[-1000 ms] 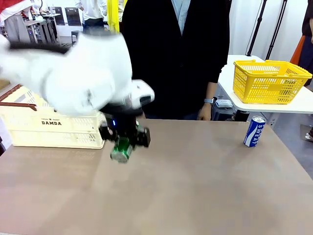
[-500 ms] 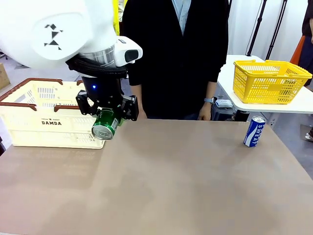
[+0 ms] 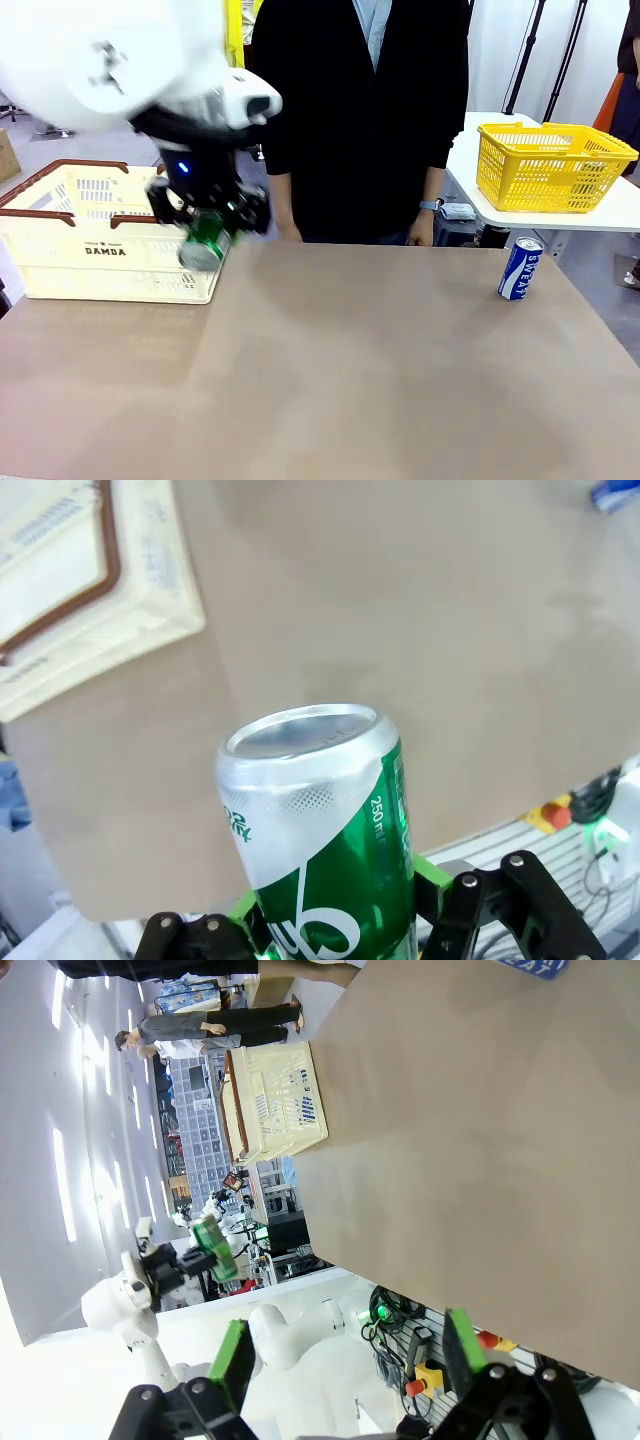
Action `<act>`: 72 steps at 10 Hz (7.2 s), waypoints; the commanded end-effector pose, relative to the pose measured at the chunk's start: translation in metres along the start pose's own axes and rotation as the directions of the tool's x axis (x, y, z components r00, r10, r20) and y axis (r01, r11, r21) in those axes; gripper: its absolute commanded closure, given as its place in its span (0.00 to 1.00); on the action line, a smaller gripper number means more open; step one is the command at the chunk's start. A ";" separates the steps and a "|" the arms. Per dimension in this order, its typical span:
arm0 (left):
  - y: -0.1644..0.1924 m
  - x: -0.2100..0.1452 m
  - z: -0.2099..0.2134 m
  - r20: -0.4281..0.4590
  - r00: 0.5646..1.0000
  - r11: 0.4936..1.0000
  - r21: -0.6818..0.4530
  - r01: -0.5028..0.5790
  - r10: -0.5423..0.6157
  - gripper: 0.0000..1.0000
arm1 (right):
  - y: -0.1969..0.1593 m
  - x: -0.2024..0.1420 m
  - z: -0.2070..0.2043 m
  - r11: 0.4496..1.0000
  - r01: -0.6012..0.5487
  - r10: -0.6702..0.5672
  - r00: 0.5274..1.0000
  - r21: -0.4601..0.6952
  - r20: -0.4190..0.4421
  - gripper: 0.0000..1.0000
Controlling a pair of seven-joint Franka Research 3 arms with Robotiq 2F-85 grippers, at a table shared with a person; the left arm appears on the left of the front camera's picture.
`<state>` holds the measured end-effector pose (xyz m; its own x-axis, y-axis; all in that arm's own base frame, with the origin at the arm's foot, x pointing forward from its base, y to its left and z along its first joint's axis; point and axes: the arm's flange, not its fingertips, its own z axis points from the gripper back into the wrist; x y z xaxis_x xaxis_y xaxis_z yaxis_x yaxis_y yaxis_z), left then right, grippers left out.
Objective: Place the drinks into the Shopping basket.
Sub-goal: Pick up one drink and place it into the Shopping basket.
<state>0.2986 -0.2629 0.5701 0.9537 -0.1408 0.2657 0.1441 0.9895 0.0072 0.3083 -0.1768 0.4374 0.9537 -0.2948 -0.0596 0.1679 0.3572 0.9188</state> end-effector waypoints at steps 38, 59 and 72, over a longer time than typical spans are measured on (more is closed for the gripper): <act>0.281 0.236 -0.248 -0.223 0.970 0.988 -0.092 -0.124 0.101 0.00 | 0.004 0.000 0.002 1.000 0.006 -0.006 1.000 -0.004 -0.008 0.00; 0.440 -0.021 -0.072 -0.075 0.964 0.014 -0.997 -0.081 0.257 0.00 | 0.004 0.000 0.002 1.000 0.006 -0.006 1.000 -0.004 -0.008 0.00; 0.440 -0.021 -0.072 -0.075 0.964 0.014 -0.997 -0.081 0.257 0.00 | 0.091 0.061 -0.118 0.449 -0.276 0.334 0.934 -0.850 -0.127 0.00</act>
<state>0.3626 0.1736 0.4950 0.9747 0.1036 0.1982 0.1987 0.0058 -0.9800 0.4104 -0.0476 0.4788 0.9758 -0.0836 0.2019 0.0284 0.9646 0.2621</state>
